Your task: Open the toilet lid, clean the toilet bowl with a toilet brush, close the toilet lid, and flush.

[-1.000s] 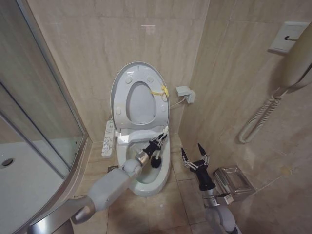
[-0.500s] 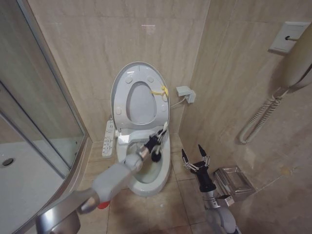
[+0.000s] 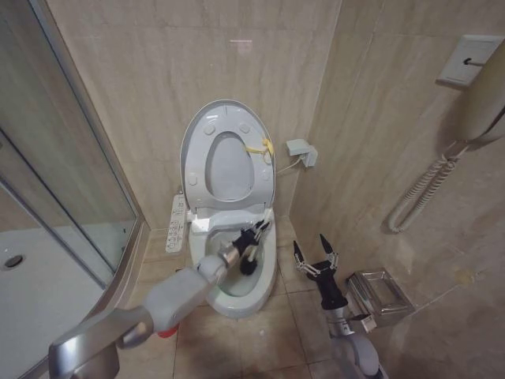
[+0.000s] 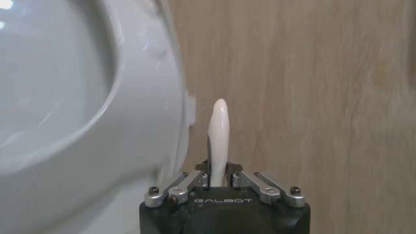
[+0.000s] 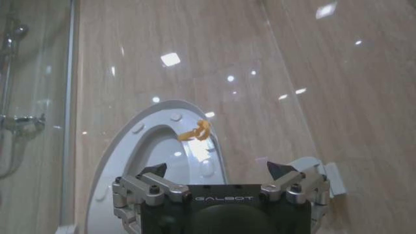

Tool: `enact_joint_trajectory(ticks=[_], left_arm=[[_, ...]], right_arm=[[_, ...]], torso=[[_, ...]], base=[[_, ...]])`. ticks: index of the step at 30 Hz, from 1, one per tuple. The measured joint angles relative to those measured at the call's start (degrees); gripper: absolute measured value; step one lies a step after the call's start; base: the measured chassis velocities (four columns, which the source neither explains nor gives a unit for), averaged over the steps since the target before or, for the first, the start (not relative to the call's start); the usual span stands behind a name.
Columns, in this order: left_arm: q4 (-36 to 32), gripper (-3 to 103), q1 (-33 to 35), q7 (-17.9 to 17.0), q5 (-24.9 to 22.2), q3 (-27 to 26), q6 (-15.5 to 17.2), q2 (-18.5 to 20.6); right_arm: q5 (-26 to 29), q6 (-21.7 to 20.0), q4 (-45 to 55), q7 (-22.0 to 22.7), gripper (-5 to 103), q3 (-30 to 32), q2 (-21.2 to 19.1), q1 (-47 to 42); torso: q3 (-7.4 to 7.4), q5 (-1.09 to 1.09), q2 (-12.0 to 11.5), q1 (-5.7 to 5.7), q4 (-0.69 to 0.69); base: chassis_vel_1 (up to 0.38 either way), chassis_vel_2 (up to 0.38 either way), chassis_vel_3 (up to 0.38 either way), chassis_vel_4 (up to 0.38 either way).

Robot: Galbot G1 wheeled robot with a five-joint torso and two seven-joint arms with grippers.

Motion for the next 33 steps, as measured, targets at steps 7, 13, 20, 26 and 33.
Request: enact_joint_trajectory(ticks=[7, 13, 20, 26, 33], left_arm=[[0.17, 16, -1.78, 0.27, -2.56, 5.90, -0.29, 1.87], [1.00, 16, 1.66, 0.56, -0.77, 2.86, -1.10, 2.98], [0.09, 16, -1.30, 0.92, -1.30, -0.53, -1.94, -0.91], [1.70, 16, 0.01, 1.35, -0.37, 0.31, -1.99, 0.37], [2.08, 16, 2.09, 1.67, 1.21, -1.13, -2.14, 1.12]], right_arm=[[0.00, -0.16, -2.56, 0.34, 100, 0.94, 0.54, 0.13], [-0.03, -0.22, -3.30, 0.46, 100, 1.53, 0.29, -0.22], [-0.04, -0.37, -2.72, 0.56, 100, 1.65, 1.05, -0.10], [-0.30, -0.38, -2.29, 0.58, 100, 1.65, 1.68, -0.57], [-0.08, -0.33, -2.01, 0.58, 100, 1.84, 1.45, -0.56]], torso=[[0.01, 0.00, 0.00, 0.01, 0.02], [0.01, -0.01, 0.00, 0.00, 0.05], [0.00, 0.00, 0.00, 0.00, -0.03], [0.01, 0.00, 0.00, 0.00, 0.05], [0.01, -0.01, 0.00, 0.00, 0.03]], base=[[0.000, 0.000, 0.000, 0.000], [0.000, 0.000, 0.000, 0.000], [0.000, 0.000, 0.000, 0.000], [0.000, 0.000, 0.000, 0.000], [0.000, 0.000, 0.000, 0.000]])
